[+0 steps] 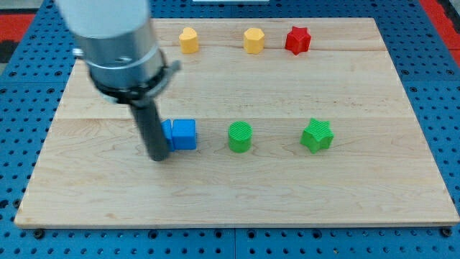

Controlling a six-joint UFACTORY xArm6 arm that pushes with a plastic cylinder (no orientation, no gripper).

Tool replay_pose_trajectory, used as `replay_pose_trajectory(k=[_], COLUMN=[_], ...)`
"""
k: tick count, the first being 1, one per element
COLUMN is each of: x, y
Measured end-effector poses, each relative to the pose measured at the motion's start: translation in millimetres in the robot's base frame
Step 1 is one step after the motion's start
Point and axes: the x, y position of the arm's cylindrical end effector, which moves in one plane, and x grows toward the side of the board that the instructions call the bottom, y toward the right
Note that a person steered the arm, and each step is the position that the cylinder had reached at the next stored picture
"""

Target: Place the blue triangle to the top left of the blue cube

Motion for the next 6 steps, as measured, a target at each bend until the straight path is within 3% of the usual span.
replay_pose_trajectory(k=[1,3,5,6], x=[-5.7,14.4,-52.3,-21.1], y=[42.7,2.1,-37.3,-21.5])
